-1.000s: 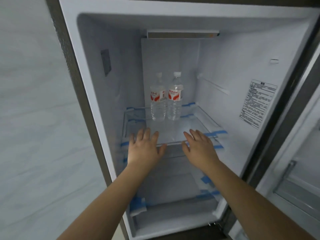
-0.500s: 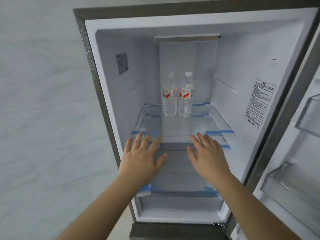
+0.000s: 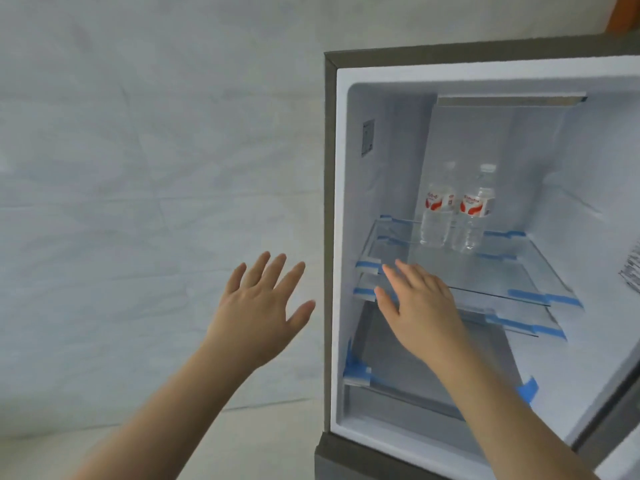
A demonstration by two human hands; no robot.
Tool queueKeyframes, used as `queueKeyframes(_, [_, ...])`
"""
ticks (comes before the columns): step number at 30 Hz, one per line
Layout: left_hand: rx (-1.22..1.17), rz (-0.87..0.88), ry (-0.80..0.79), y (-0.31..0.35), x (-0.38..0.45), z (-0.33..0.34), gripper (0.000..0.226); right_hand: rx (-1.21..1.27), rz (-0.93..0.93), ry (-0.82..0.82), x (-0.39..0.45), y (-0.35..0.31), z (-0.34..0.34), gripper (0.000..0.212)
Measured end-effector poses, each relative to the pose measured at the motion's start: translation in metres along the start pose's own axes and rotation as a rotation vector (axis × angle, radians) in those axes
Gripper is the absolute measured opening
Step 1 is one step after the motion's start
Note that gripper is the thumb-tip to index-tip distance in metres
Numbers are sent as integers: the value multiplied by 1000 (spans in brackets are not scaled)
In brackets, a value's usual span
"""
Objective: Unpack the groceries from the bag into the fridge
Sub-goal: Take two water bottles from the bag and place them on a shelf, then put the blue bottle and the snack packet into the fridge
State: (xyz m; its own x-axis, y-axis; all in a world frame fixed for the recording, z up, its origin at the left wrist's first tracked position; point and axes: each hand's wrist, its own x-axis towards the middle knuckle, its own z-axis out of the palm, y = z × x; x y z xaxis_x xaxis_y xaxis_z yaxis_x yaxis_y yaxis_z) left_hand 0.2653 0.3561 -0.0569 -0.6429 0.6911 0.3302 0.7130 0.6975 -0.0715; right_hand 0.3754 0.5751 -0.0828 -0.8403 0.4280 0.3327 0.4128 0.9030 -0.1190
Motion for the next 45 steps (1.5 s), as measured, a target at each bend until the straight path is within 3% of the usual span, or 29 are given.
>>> queueKeyframes(9, [121,-158,-19,-95,-63,-21,83,12,-143,-82,4,-122,4,60])
queueKeyframes(14, [170,-187,46,-147,-101,-35,67,-1,-229,-104,3,-190,9,60])
queueKeyframes(21, [134,-368,-34,-219,-150,-45,86,5,-339,-57,0,-283,15,65])
queueKeyframes(27, [143,-445,48,-259,-200,-65,72,26,-465,-39,-7,-364,26,84])
queueKeyframes(45, [262,-883,-64,-344,-255,-69,69,235,-877,-123,15,-516,62,84])
